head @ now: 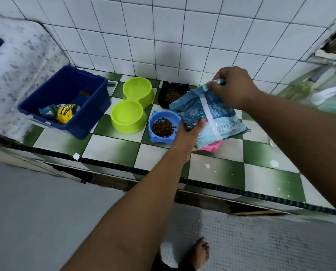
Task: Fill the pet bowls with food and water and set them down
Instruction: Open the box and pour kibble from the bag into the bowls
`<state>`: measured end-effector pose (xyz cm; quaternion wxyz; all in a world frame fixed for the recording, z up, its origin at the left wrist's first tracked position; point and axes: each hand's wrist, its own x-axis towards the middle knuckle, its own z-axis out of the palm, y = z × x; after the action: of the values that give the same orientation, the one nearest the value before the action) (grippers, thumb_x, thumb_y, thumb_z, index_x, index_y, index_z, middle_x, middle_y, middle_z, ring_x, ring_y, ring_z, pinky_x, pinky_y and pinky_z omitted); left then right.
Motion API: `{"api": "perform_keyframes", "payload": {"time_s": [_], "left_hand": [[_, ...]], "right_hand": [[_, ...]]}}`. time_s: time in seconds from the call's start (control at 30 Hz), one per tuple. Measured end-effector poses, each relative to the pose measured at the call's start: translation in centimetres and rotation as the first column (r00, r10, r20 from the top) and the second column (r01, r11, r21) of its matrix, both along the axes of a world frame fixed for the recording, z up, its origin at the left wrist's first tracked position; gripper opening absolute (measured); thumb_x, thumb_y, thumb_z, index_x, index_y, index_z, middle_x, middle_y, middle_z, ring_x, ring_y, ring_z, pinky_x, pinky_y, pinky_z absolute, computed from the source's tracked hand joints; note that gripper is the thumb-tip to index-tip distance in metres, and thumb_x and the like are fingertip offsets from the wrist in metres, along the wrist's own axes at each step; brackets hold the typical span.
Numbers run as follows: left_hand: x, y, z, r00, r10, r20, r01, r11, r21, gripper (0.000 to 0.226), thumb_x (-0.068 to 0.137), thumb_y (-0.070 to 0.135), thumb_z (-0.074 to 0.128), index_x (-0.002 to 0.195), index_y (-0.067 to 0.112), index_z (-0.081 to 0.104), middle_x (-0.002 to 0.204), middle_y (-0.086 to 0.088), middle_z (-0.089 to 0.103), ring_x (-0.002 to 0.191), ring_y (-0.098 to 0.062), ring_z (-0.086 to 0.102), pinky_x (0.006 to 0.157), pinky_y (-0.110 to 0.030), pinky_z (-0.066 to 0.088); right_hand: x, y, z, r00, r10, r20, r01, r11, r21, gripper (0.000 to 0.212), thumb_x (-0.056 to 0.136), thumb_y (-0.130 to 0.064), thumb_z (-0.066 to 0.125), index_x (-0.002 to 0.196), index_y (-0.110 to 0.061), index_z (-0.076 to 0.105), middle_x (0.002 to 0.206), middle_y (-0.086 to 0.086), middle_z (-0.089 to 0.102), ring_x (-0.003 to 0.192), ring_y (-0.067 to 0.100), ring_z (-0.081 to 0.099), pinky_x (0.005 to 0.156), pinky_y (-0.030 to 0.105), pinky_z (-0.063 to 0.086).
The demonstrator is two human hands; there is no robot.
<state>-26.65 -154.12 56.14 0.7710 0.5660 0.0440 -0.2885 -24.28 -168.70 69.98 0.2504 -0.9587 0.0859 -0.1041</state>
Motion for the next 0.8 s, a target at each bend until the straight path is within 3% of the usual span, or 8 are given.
{"api": "perform_keyframes", "payload": {"time_s": [0.1,0.17,0.23,0.33,0.47,0.57,0.67,0.8], "left_hand": [[-1.3,-1.8,0.6,0.998,-0.055,0.003,0.055,0.998,-0.003,0.038,0.095,0.038,0.070,0.124,0.042,0.047,0.128,0.002,0.067,0.097,-0.016,0.072,0.064,-0.036,0.063],[-2.4,-3.6,0.6,0.997,-0.081,-0.001,0.081,0.997,-0.013,0.039,0.091,0.045,0.073,0.122,0.043,0.049,0.128,0.002,0.069,0.102,-0.021,0.073,0.073,-0.046,0.064],[-3.5,-5.6,0.2,0.994,-0.107,-0.017,0.106,0.994,-0.029,0.051,0.088,0.051,0.072,0.132,0.039,0.049,0.132,0.001,0.068,0.113,-0.026,0.070,0.084,-0.056,0.060],[-5.3,-8.3,-0.5,0.985,-0.153,-0.075,0.147,0.985,-0.085,0.066,0.086,0.058,0.070,0.142,0.034,0.044,0.135,-0.002,0.066,0.118,-0.032,0.067,0.088,-0.062,0.056],[-7.0,-10.9,-1.4,0.968,-0.164,-0.190,0.138,0.980,-0.143,0.099,0.059,0.073,0.076,0.143,0.030,0.046,0.135,-0.009,0.066,0.116,-0.037,0.067,0.087,-0.062,0.057],[-7.4,-11.0,-2.7,0.956,-0.194,-0.221,0.155,0.971,-0.183,0.091,0.068,0.071,0.076,0.142,0.025,0.048,0.135,-0.014,0.065,0.119,-0.041,0.065,0.094,-0.067,0.052],[-7.3,-10.5,-4.0,0.942,-0.221,-0.253,0.173,0.965,-0.198,0.059,0.093,0.051,0.066,0.140,0.019,0.051,0.136,-0.018,0.063,0.122,-0.042,0.062,0.095,-0.067,0.051],[-7.1,-10.5,-4.7,0.931,-0.236,-0.279,0.187,0.964,-0.191,0.054,0.096,0.047,0.063,0.139,0.016,0.051,0.134,-0.019,0.064,0.118,-0.042,0.064,0.094,-0.069,0.051]], "right_hand": [[-1.3,-1.7,0.7,1.000,-0.006,0.017,0.006,1.000,-0.019,0.019,0.092,-0.032,0.066,0.090,-0.013,0.067,0.087,0.002,0.061,0.082,0.016,0.055,0.064,0.026,0.035],[-2.1,-3.1,1.1,1.000,-0.005,0.009,0.006,0.999,-0.045,0.019,0.091,-0.032,0.066,0.088,-0.014,0.067,0.088,0.003,0.062,0.083,0.017,0.056,0.068,0.025,0.035],[-2.8,-4.5,1.1,1.000,-0.019,-0.006,0.019,0.998,-0.065,0.021,0.091,-0.031,0.066,0.091,-0.011,0.069,0.088,0.005,0.061,0.085,0.018,0.056,0.072,0.026,0.037],[-3.3,-6.1,0.5,0.997,-0.063,-0.052,0.057,0.994,-0.095,0.023,0.090,-0.028,0.066,0.095,-0.007,0.072,0.090,0.007,0.064,0.090,0.022,0.059,0.076,0.027,0.042],[-2.9,-7.5,-1.8,0.991,-0.083,-0.106,0.072,0.992,-0.106,0.023,0.090,-0.025,0.064,0.096,-0.004,0.072,0.100,0.015,0.070,0.099,0.029,0.063,0.081,0.030,0.046],[-2.3,-7.5,-3.7,0.990,-0.059,-0.130,0.046,0.994,-0.104,0.025,0.090,-0.024,0.063,0.095,-0.001,0.071,0.094,0.018,0.068,0.098,0.032,0.063,0.077,0.029,0.041],[-1.9,-7.5,-5.3,0.985,-0.065,-0.158,0.048,0.993,-0.112,0.022,0.091,-0.026,0.063,0.088,-0.004,0.068,0.088,0.016,0.060,0.088,0.028,0.056,0.072,0.029,0.036],[-1.2,-7.2,-6.4,0.979,-0.064,-0.192,0.038,0.990,-0.134,0.019,0.091,-0.025,0.062,0.079,-0.010,0.061,0.084,0.011,0.053,0.083,0.021,0.048,0.070,0.028,0.033]]}}
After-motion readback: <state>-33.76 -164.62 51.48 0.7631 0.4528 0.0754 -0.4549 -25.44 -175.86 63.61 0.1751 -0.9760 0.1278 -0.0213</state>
